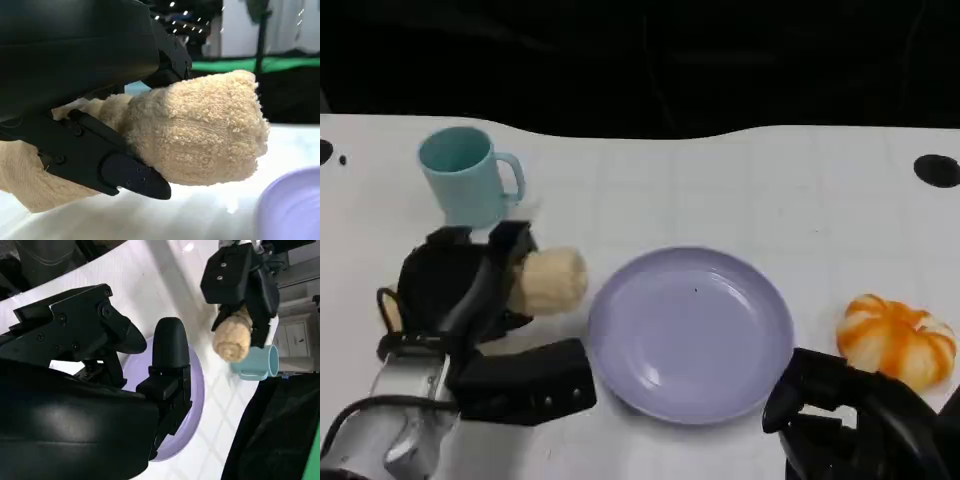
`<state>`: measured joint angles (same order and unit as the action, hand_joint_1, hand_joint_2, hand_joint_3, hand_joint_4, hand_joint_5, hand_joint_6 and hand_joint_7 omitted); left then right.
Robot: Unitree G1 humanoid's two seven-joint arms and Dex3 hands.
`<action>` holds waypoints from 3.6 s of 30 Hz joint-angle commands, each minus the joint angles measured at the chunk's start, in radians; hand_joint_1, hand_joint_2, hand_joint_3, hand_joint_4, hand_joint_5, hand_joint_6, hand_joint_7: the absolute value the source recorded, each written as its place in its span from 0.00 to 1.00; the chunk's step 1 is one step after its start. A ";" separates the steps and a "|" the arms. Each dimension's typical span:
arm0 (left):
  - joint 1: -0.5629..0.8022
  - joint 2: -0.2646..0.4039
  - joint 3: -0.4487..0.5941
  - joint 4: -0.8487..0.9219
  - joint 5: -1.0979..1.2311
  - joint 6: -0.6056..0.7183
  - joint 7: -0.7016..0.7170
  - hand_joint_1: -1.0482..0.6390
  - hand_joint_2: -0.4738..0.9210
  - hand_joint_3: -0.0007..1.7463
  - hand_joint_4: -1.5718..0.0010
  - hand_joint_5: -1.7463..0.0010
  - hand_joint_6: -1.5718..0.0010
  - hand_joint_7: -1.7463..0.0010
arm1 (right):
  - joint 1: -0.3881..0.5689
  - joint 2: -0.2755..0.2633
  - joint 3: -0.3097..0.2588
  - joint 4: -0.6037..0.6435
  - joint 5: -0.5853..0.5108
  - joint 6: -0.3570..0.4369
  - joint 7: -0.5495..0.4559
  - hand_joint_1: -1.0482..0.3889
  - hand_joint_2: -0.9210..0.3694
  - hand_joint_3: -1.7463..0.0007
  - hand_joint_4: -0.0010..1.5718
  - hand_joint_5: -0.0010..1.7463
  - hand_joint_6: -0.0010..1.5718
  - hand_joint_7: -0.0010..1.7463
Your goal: Grasp the towel on the left side of the plate with the left hand and place it into the plate.
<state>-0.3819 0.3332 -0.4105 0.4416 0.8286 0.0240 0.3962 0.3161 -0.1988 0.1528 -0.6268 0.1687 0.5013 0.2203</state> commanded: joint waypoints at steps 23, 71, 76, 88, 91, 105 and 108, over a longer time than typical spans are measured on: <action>-0.207 -0.257 -0.124 0.003 -0.020 0.011 -0.250 0.47 0.87 0.25 0.46 0.00 0.60 0.05 | 0.001 -0.014 0.009 -0.013 -0.009 0.007 0.002 0.69 0.16 0.43 0.44 1.00 0.34 0.93; -0.048 -0.067 -0.029 -0.393 -0.136 0.016 -0.600 0.32 1.00 0.16 0.69 0.74 0.75 0.92 | 0.022 -0.008 -0.025 -0.018 0.009 -0.011 0.008 0.68 0.15 0.44 0.46 1.00 0.36 0.92; 0.016 -0.024 0.024 -0.457 -0.164 -0.035 -0.590 0.35 1.00 0.15 0.63 0.71 0.70 0.92 | 0.017 -0.022 -0.047 -0.015 -0.003 -0.020 0.010 0.69 0.20 0.38 0.47 1.00 0.37 0.92; 0.071 0.023 0.079 -0.560 -0.186 -0.008 -0.649 0.35 1.00 0.14 0.64 0.72 0.68 0.93 | 0.031 -0.079 -0.144 -0.133 0.039 0.129 0.034 0.72 0.20 0.38 0.43 1.00 0.34 0.92; 0.092 0.033 0.095 -0.584 -0.197 -0.012 -0.657 0.34 1.00 0.13 0.64 0.73 0.68 0.94 | 0.076 -0.076 -0.183 -0.144 0.065 0.116 0.045 0.70 0.20 0.40 0.42 1.00 0.34 0.92; 0.344 0.044 0.280 -0.752 -0.436 -0.055 -0.646 0.43 1.00 0.09 0.54 0.66 0.59 0.93 | 0.159 -0.049 -0.182 -0.119 0.078 -0.019 0.061 0.72 0.19 0.34 0.45 1.00 0.33 0.97; 0.433 0.015 0.344 -0.804 -0.563 -0.058 -0.648 0.49 1.00 0.11 0.58 0.45 0.52 0.89 | 0.157 -0.050 -0.172 -0.121 0.071 -0.023 0.058 0.71 0.20 0.33 0.45 1.00 0.33 0.97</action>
<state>-0.0149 0.3673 -0.1209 -0.3152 0.3593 -0.0249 -0.2464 0.4700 -0.2455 -0.0269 -0.7494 0.2447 0.4928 0.2835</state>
